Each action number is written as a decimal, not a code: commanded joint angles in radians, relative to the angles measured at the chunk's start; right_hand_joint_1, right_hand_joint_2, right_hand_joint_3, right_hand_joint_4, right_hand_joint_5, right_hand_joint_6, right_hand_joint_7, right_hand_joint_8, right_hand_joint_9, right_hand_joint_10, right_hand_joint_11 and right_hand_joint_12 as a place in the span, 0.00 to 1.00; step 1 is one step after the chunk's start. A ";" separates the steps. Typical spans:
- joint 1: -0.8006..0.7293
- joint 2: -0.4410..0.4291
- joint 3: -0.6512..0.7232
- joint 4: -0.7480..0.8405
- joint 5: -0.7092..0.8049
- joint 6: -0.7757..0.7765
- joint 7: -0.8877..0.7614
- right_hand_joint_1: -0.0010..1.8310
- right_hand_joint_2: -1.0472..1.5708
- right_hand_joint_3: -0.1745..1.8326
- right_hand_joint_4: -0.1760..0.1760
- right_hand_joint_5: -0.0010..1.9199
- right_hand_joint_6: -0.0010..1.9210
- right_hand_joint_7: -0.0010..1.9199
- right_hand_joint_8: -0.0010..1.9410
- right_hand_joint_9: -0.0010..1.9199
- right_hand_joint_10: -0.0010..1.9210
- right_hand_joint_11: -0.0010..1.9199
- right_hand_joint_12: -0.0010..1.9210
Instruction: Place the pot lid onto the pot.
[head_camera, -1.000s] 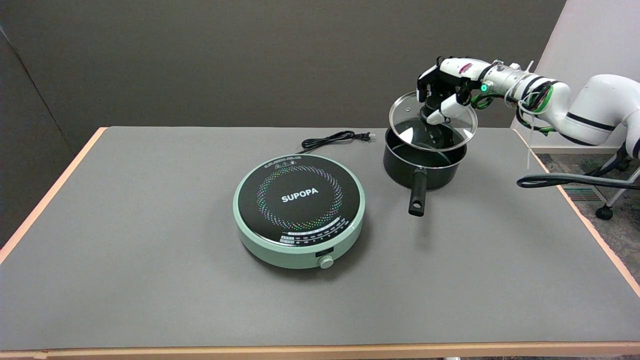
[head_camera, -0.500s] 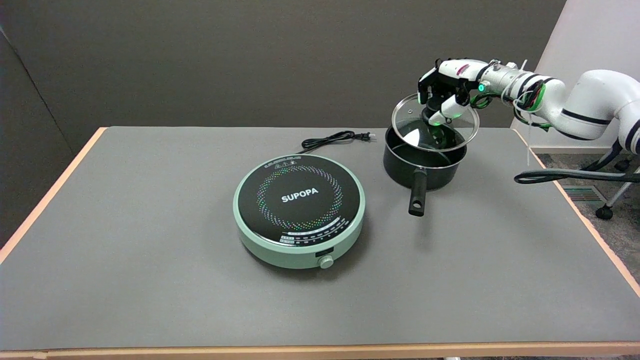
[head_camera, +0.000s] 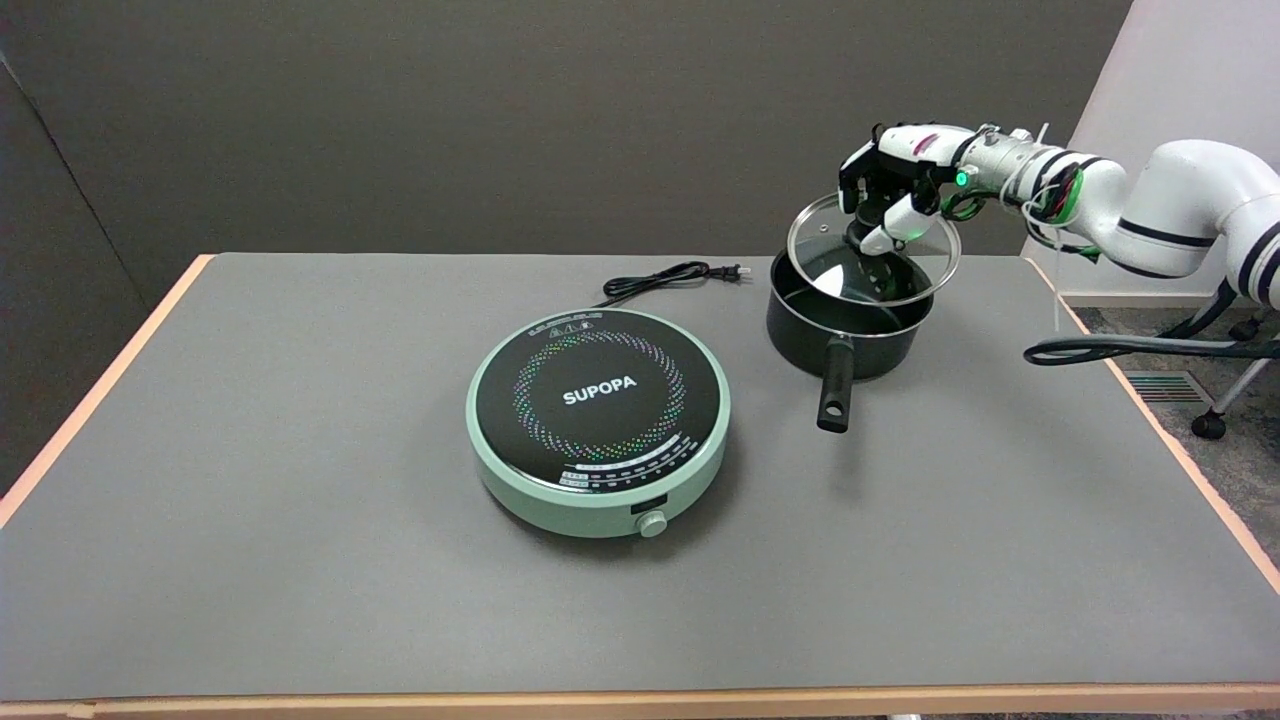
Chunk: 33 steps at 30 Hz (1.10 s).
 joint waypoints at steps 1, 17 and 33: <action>0.012 -0.003 -0.031 -0.023 -0.002 -0.025 0.083 0.74 0.75 0.28 1.00 0.37 0.58 0.50 0.59 0.46 0.69 0.37 0.90; 0.115 0.043 -0.178 -0.047 -0.004 -0.033 0.229 0.75 0.75 0.29 1.00 0.37 0.58 0.50 0.58 0.46 0.69 0.38 0.88; 0.272 -0.012 -0.451 0.009 -0.018 -0.060 0.286 0.75 0.74 0.30 1.00 0.39 0.57 0.50 0.58 0.47 0.66 0.38 0.88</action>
